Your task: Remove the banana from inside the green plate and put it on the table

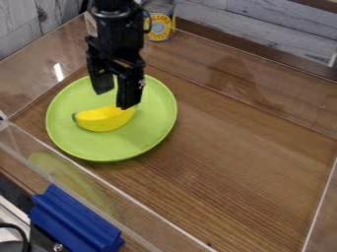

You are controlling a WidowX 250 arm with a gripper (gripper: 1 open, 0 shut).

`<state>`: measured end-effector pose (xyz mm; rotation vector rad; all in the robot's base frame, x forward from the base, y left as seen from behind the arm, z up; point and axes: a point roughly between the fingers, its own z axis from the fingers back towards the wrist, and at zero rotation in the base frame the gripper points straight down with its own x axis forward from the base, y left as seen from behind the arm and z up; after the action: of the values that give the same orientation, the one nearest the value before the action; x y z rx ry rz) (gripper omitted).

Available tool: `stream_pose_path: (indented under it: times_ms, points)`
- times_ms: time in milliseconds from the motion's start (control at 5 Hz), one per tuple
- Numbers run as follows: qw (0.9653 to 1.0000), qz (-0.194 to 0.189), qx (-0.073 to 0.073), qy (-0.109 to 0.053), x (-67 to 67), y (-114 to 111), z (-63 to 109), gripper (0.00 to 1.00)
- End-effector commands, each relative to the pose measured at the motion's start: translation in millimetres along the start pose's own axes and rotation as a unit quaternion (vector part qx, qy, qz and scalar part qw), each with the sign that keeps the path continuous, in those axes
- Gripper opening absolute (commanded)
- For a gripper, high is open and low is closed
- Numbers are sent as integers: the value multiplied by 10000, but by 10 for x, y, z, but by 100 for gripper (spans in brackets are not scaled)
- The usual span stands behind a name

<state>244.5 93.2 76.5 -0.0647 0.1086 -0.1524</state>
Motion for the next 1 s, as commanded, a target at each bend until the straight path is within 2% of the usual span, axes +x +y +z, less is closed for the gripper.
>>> stream_pose_path:
  times_ms: [0,800]
  points:
    - [9999,59,62,-127,34,82,49,100]
    - [9999,153,-46,-49,83,236,-11,100]
